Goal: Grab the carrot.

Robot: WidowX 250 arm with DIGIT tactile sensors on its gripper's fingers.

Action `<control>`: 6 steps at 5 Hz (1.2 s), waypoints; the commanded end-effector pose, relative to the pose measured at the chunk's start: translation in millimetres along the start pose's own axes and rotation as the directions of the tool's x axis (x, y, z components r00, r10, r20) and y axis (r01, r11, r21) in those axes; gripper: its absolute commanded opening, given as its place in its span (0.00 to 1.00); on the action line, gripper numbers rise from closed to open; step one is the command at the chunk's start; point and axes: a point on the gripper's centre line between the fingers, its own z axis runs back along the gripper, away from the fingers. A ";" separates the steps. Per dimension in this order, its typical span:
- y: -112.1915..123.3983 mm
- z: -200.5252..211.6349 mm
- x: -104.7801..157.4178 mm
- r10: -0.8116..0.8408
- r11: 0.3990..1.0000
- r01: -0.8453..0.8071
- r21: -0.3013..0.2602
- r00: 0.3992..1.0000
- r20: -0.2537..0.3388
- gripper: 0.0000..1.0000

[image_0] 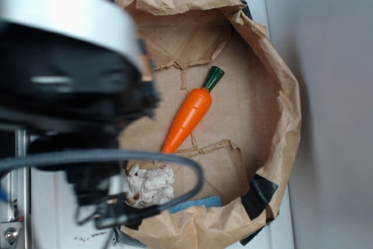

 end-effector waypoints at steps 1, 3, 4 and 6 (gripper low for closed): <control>-17.6 -2.3 65.0 -0.095 0.994 0.097 -0.056 0.995 0.036 1.00; -17.6 -2.3 65.0 -0.095 0.994 0.097 -0.056 0.995 0.036 1.00; -17.6 -2.3 65.0 -0.095 0.994 0.097 -0.056 0.995 0.036 1.00; -8.1 -27.1 58.4 -0.041 0.997 0.045 -0.067 0.998 0.057 1.00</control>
